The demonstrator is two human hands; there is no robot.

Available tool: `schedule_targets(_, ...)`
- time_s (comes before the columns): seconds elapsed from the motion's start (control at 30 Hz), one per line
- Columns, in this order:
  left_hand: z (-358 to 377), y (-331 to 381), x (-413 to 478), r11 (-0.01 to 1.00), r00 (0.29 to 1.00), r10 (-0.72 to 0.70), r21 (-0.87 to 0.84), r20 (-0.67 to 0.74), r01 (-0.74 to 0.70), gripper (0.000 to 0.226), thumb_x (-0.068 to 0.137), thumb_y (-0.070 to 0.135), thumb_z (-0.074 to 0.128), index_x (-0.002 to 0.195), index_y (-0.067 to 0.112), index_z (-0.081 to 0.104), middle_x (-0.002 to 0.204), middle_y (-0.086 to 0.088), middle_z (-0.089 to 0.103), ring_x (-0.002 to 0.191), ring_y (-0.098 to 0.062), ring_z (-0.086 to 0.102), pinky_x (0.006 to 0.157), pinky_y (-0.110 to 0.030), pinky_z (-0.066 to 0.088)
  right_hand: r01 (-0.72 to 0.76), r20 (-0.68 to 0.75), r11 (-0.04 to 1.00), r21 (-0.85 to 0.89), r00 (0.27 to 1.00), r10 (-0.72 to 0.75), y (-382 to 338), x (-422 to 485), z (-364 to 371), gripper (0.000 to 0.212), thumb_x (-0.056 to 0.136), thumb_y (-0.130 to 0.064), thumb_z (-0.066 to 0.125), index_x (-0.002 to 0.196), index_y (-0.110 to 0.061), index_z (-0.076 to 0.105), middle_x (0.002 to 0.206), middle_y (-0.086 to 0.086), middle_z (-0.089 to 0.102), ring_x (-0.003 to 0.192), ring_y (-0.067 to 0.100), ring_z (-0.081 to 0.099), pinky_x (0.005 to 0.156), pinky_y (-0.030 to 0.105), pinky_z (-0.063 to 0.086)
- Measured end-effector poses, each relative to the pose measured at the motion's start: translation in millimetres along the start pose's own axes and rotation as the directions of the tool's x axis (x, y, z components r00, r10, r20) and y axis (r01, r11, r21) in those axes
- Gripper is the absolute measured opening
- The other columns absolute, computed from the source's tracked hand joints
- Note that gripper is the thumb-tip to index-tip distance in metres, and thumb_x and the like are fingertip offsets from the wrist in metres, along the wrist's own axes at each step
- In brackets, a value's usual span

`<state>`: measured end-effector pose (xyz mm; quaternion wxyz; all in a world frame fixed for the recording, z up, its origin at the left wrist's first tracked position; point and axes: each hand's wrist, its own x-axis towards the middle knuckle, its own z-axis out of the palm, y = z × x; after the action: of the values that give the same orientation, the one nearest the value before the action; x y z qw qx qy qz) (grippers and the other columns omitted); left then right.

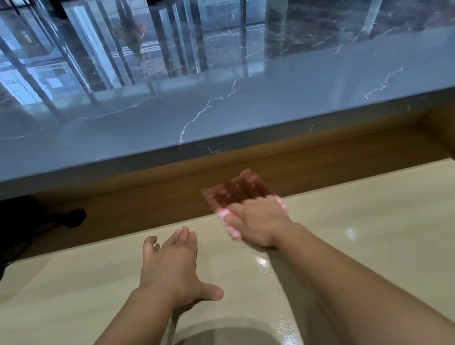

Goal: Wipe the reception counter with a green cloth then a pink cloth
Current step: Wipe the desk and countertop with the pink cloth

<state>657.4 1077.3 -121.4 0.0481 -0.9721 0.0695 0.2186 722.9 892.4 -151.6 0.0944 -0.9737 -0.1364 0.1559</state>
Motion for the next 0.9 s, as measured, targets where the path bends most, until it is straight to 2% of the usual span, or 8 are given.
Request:
schedule_targets(0.1,1.3,0.7,1.1,1.0,1.0,-0.002,0.0,-0.003,0.002,0.122,0.056,0.085,0.06,0.151,0.019,0.018,0.162,0.002,0.01,0.148,-0.012,0.011,0.116,-0.048,-0.002,-0.229,-0.029,0.97,-0.083,0.973,0.227,59.3,-16.5,-9.8,0.05,0.101,-0.053,0.02,0.113,-0.025,0.06,0.128,0.009,0.061,0.117,0.029,0.053,0.096,0.038,0.032)
schedule_targets(0.23,3.8,-0.8,0.1,1.0,1.0,0.016,-0.021,-0.024,-0.017,0.125,0.057,0.085,0.058,0.153,0.019,0.013,0.162,0.001,0.007,0.148,-0.011,0.006,0.116,-0.05,-0.005,-0.42,-0.05,0.9,-0.119,0.908,0.417,103.6,-26.7,-16.2,0.054,0.102,-0.047,0.016,0.13,-0.024,0.055,0.141,0.011,0.051,0.129,0.031,0.042,0.108,0.041,0.022)
schedule_targets(0.37,8.9,-17.2,-9.8,0.993,0.998,0.021,-0.115,-0.065,-0.029,0.125,0.06,0.085,0.056,0.154,0.02,0.007,0.163,0.003,0.002,0.148,-0.009,0.0,0.116,-0.049,-0.006,-0.518,-0.025,0.854,-0.052,0.856,0.517,80.9,-13.6,-15.0,0.046,0.099,-0.04,0.026,0.123,-0.022,0.061,0.138,0.012,0.053,0.131,0.034,0.038,0.113,0.046,0.014)
schedule_targets(0.43,10.5,-33.8,-18.3,0.991,0.998,0.003,-0.135,-0.069,-0.012,0.124,0.061,0.084,0.058,0.154,0.021,0.007,0.163,0.003,0.002,0.148,-0.009,0.001,0.117,-0.048,-0.004,-0.516,-0.012,0.855,-0.046,0.856,0.517,56.4,-6.4,-15.5,0.046,0.099,-0.04,0.028,0.123,-0.02,0.062,0.137,0.012,0.054,0.13,0.035,0.041,0.113,0.045,0.016)
schedule_targets(0.57,17.7,-71.8,-39.8,0.991,0.997,-0.061,-0.123,-0.044,0.055,0.117,0.061,0.081,0.06,0.152,0.022,0.015,0.162,0.003,0.009,0.148,-0.012,0.009,0.116,-0.047,0.003,-0.398,0.083,0.915,-0.063,0.912,0.402,-19.3,18.5,-13.5,0.045,0.101,-0.041,0.031,0.125,-0.021,0.063,0.138,0.007,0.055,0.128,0.032,0.048,0.109,0.042,0.03)
schedule_targets(0.67,28.7,-92.5,-53.7,0.99,0.995,-0.075,-0.127,-0.071,0.065,0.11,0.06,0.079,0.061,0.147,0.024,0.024,0.16,0.005,0.016,0.146,-0.013,0.015,0.113,-0.046,0.008,-0.246,0.149,0.968,-0.044,0.957,0.25,-85.8,38.3,-6.4,0.037,0.101,-0.033,0.037,0.123,-0.02,0.064,0.135,0.006,0.058,0.126,0.033,0.05,0.104,0.045,0.037)
schedule_targets(0.8,38.4,-102.8,-59.6,0.991,0.995,-0.07,-0.122,-0.067,0.062,0.115,0.061,0.076,0.063,0.152,0.023,0.016,0.162,0.005,0.008,0.146,-0.012,0.012,0.113,-0.046,0.007,0.047,0.095,0.999,-0.012,0.994,-0.045,-173.0,50.5,13.3,0.033,0.1,-0.028,0.038,0.123,-0.02,0.061,0.129,0.006,0.06,0.12,0.031,0.053,0.096,0.043,0.04)
schedule_targets(0.9,39.8,-102.7,-56.9,0.991,0.993,-0.059,-0.127,-0.105,0.046,0.11,0.057,0.078,0.062,0.147,0.027,0.026,0.157,0.008,0.023,0.144,-0.01,0.018,0.111,-0.045,0.008,0.173,0.052,0.984,0.047,0.983,-0.175,-206.3,56.6,26.5,0.037,0.1,-0.036,0.03,0.128,-0.025,0.052,0.128,0.007,0.059,0.116,0.031,0.054,0.085,0.041,0.035)
